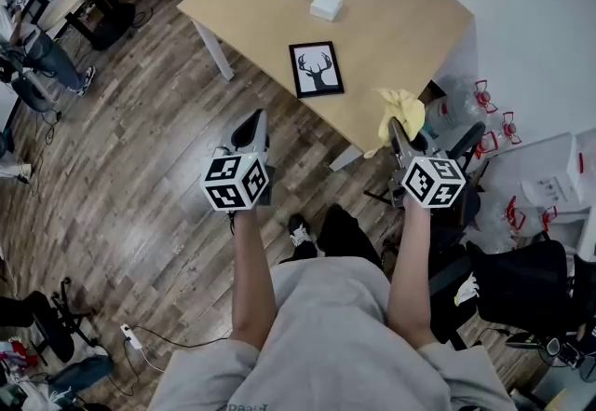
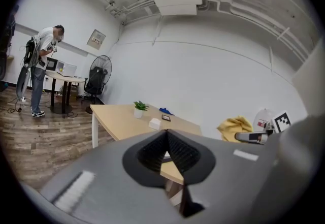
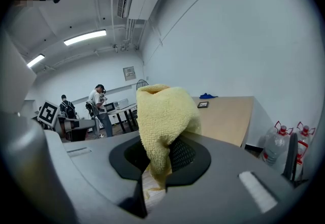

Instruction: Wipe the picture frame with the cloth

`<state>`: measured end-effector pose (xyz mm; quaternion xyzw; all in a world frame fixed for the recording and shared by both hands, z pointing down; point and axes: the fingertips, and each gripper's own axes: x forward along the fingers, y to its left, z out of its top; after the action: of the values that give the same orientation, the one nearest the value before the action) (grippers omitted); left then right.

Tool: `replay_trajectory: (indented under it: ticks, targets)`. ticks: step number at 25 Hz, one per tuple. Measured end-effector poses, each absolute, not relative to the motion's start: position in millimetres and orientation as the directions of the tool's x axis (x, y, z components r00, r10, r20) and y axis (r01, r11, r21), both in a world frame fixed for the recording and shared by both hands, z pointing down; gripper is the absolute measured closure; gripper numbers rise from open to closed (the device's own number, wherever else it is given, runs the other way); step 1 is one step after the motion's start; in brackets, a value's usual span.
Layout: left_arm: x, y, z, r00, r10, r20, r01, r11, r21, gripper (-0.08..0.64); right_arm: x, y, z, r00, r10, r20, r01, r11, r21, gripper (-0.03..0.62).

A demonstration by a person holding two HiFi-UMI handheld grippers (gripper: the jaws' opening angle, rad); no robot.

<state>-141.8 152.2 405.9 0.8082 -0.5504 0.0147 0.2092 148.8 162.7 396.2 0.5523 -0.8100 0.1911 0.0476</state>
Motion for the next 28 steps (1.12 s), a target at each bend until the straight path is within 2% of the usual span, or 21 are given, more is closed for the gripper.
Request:
replay_trajectory:
  ticks: [9,15,22,28]
  targets:
    - [-129,119,429,0.442,-0.842,0.311,-0.888,-0.360,0.288,0.508,142,123,415,-0.388,-0.868,0.310,-0.912,0.312,-0.266,0.538]
    - [-136,65,442,0.456,-0.819,0.348,-0.886,-0.379,0.267,0.508,127,62,425,-0.407,-0.857,0.317,-0.904,0.329,-0.273,0.538]
    - [-121,-1,471,0.496,-0.734,0.464,-0.866,-0.459,0.200,0.508,117,-21,436,-0.418,-0.848,0.325,-0.895,0.325,-0.305,0.538]
    - [-106,-54,476,0.519,-0.699,0.492,-0.848,-0.491,0.198,0.508,104,-77,433,-0.443,-0.835,0.327,-0.886,0.352,-0.302,0.538]
